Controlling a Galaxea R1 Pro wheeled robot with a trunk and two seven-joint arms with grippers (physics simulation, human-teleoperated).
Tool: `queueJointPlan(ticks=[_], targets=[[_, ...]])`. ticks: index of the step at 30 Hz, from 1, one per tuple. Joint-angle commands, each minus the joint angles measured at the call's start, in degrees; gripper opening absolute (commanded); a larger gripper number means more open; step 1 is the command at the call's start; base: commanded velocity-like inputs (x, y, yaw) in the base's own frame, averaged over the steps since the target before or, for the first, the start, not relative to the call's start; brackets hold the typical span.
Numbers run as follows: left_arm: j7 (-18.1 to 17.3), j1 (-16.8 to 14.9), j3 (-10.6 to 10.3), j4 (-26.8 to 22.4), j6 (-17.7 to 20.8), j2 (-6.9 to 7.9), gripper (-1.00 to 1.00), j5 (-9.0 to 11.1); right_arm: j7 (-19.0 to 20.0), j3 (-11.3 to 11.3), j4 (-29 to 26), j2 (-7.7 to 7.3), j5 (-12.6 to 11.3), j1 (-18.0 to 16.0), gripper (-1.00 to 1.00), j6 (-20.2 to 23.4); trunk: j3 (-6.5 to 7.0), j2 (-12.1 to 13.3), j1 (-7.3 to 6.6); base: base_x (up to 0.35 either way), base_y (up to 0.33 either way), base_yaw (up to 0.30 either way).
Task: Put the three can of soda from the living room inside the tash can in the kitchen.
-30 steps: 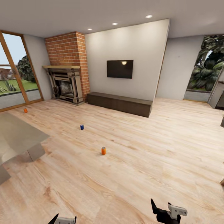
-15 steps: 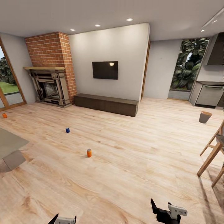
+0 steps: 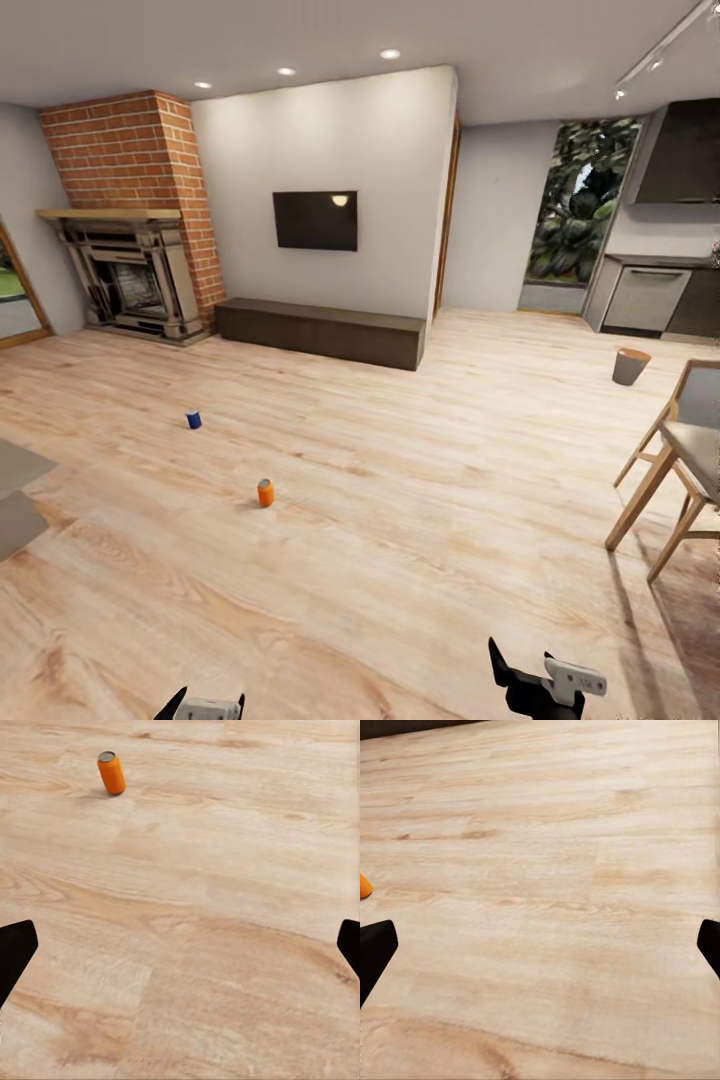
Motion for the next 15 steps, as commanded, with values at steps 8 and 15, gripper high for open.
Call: queueJointPlan(ticks=[8, 15], targets=[[-0.03, 0.0, 0.03, 0.0, -0.04, 0.0, 1.0, 0.05, 0.02, 0.02, 0.0, -0.06, -0.4, 0.0, 1.0, -0.05, -0.63, 0.0, 0.0, 0.137, 0.253, -0.114], [-0.03, 0.0, -0.11, 0.0, -0.05, 0.01, 1.0, 0.0, 0.04, 0.2, 0.0, 0.02, -0.3, 0.0, 1.0, -0.48, -0.91, 0.0, 0.0, 0.202, 0.191, -0.053]])
